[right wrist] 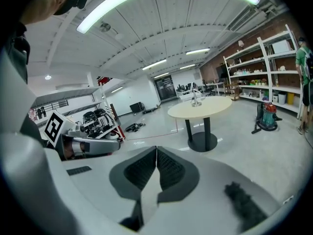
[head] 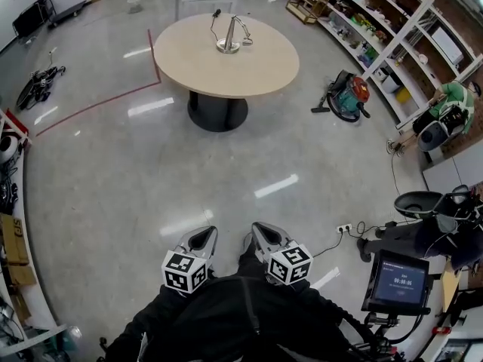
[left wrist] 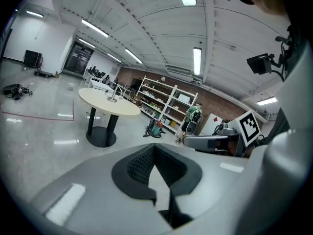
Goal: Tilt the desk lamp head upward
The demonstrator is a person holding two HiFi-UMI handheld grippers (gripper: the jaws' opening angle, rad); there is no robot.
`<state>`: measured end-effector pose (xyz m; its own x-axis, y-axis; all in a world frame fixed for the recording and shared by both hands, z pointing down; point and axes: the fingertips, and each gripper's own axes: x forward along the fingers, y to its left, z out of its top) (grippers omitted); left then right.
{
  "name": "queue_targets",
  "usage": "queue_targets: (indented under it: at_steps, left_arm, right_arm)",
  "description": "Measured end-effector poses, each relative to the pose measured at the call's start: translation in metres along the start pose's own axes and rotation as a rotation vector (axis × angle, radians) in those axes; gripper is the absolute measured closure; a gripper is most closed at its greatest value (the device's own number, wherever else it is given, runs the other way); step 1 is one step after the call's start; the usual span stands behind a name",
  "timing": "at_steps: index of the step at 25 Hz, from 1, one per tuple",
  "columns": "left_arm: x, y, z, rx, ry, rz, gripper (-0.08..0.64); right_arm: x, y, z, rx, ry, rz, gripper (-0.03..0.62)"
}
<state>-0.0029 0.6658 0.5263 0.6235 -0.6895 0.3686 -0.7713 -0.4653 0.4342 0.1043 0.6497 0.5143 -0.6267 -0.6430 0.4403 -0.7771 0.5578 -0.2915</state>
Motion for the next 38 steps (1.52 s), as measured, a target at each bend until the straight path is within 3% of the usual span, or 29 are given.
queue_targets:
  at_steps: [9,18,21,28,32,38]
  left_arm:
    - [0.046,0.030,0.042,0.021,-0.029,0.133,0.555]
    - [0.172,0.015,0.103,0.051,-0.039,0.191,0.555]
    - [0.194,0.014,0.109,0.042,-0.050,0.200,0.555]
    - [0.190,0.015,0.110,0.035,-0.067,0.221,0.555]
    - [0.218,0.019,0.124,0.031,-0.054,0.225,0.555]
    - [0.258,0.044,0.146,0.045,-0.016,0.180,0.555]
  right_arm:
    - [0.056,-0.046,0.041,-0.013,-0.005,0.132,0.586]
    - [0.087,-0.168,0.115,-0.058,-0.031,0.203,0.586]
    - [0.092,-0.192,0.125,-0.066,-0.045,0.204,0.586]
    - [0.093,-0.193,0.127,-0.074,-0.058,0.209,0.586]
    - [0.106,-0.218,0.140,-0.069,-0.046,0.216,0.586]
    - [0.138,-0.253,0.158,-0.035,-0.048,0.164,0.586]
